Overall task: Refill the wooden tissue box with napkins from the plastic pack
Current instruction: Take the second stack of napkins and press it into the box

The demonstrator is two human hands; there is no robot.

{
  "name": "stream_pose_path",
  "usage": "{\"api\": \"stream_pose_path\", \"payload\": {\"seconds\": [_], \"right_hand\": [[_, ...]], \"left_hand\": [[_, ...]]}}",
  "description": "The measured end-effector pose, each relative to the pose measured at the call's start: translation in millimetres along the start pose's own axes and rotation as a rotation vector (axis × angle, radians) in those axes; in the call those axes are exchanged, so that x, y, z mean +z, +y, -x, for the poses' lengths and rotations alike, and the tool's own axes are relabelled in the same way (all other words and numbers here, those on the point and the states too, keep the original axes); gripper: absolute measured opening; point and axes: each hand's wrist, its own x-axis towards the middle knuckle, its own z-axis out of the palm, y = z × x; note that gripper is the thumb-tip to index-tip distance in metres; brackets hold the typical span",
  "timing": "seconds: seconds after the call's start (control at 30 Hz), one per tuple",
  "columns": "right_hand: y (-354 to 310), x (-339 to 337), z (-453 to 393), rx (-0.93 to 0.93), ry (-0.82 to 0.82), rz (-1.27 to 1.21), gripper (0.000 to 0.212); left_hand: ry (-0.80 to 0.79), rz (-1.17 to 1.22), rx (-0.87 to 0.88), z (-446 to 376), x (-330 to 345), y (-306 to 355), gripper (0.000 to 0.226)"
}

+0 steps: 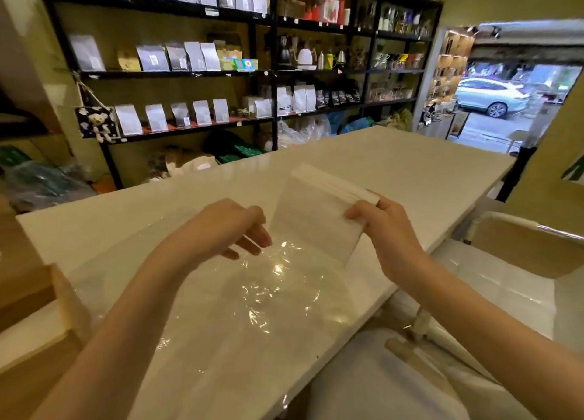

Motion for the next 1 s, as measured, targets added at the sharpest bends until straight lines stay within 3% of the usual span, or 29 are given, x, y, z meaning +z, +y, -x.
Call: {"api": "stream_pose_path", "payload": {"seconds": [0.07, 0.13, 0.33, 0.47, 0.57, 0.7, 0.77, 0.87, 1.0], "right_hand": [[-1, 21, -5, -0.012, -0.066, -0.006, 0.028], [-5, 44, -4, -0.049, -0.176, 0.005, 0.027], [-22, 105, 16, -0.318, -0.532, -0.018, 0.033], [-30, 140, 29, -0.640, -0.740, 0.105, 0.035], [-25, 167, 35, -1.007, -0.811, 0.324, 0.035], [-14, 199, 36, -1.184, -0.871, 0.438, 0.039], [-6, 211, 33, -1.122, -0.877, 0.447, 0.053], [1, 225, 31, -0.697, -0.920, 0.393, 0.066], [-4, 242, 31, -0.003, -1.028, 0.218, 0.021]], "left_hand": [[-0.206, 0.122, 0.014, 26, 1, 7, 0.031], [-0.252, 0.195, 0.003, 43, 0, -1, 0.024], [-0.103, 0.870, -0.174, 72, -49, -36, 0.059], [0.102, 1.225, -0.082, 101, -80, -56, 0.059], [0.285, 1.203, -0.164, 123, -102, -65, 0.038], [0.413, 0.980, -0.256, 145, -128, -81, 0.035], [0.483, 0.942, -0.286, 154, -135, -95, 0.044], [0.534, 1.002, -0.312, 165, -141, -111, 0.043], [0.488, 1.145, -0.291, 175, -146, -118, 0.029]]}}
